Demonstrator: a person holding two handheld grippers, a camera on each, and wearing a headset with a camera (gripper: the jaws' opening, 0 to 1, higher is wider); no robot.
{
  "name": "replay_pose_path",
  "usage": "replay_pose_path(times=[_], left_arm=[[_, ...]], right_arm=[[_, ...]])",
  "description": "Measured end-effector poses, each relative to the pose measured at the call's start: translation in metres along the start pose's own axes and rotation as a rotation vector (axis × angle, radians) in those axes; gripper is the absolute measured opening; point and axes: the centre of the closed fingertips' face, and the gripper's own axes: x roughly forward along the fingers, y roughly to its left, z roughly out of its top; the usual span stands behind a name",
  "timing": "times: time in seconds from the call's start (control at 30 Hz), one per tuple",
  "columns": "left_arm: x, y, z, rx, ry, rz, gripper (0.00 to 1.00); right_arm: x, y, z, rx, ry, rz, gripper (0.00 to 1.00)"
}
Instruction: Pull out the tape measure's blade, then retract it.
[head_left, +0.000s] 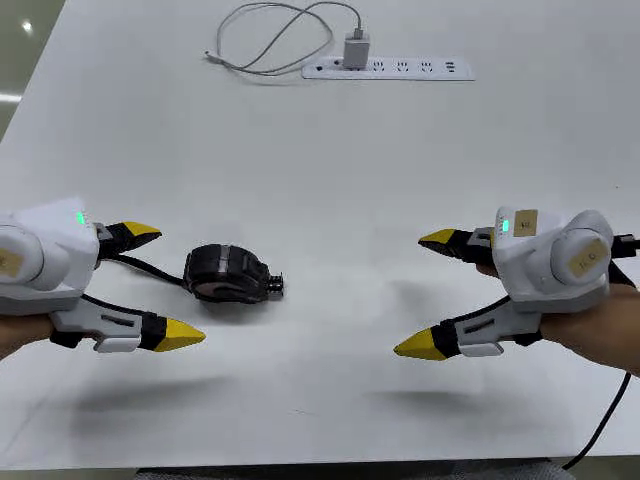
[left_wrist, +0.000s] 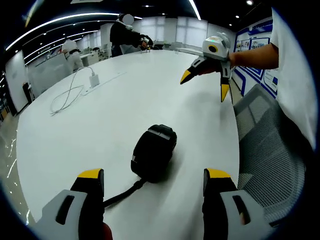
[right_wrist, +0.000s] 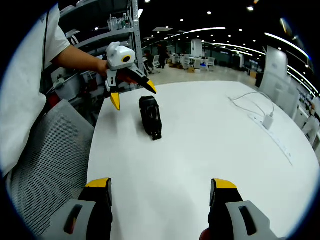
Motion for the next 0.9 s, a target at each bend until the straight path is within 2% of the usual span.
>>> replay_pose_path(times=[0.27,0.57,0.9], left_arm=[[0.011,0.008,-0.001,0.052,0.055,0.001,0.68],[0.026,0.004,-0.006,0.1,0.106,-0.051,0.58],[0.035,0.005,-0.009,0.139,0.135,-0.071,0.47]], right_arm=[[0.009,-0.003,0.008,-0.024,0.005,0.016,0.78],[0.017,-0.006,0.014,-0.012,-0.018,0.024,0.78],[0.025,-0.002,0.013,-0.003,-0.018,0.041,0.77]])
